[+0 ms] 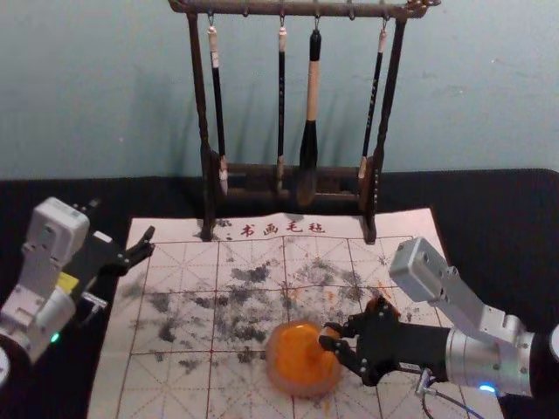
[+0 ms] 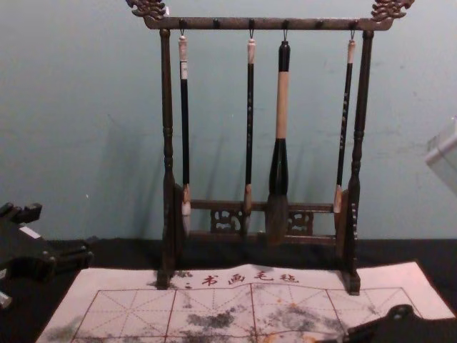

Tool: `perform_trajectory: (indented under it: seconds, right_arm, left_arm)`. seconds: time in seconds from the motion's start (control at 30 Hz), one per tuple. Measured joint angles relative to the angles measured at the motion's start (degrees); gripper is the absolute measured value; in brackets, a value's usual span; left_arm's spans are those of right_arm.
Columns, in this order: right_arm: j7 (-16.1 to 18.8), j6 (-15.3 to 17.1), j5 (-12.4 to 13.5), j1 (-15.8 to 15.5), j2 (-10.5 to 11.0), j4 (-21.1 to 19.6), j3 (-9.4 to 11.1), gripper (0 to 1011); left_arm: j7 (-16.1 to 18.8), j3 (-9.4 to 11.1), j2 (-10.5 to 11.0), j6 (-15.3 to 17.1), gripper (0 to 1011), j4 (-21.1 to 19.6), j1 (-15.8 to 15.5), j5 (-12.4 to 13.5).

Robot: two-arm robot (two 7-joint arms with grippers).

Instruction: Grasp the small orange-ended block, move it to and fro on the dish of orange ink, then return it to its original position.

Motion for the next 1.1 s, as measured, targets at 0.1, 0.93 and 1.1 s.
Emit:
perform_trajectory:
  seconds: [0.1,0.93,1.1]
  right_arm:
    - [0.65,0.43,0.00,-0.01,0.52,-0.64,-0.12,96]
    - [3.10,2.35,-0.02,2.57,1.15,-1.20,-3.50,96]
    - [3.01,2.64,-0.25,3.10,0.62,-0.68,-4.00,96]
  left_arm:
    - [0.00,0.00,0.00,0.00,1001,0.00,0.00,0.00]
    - [0.00,0.00,0.00,0.00,1001,0.00,0.00,0.00]
    - [0.00,0.00,0.00,0.00,1001,0.00,0.00,0.00]
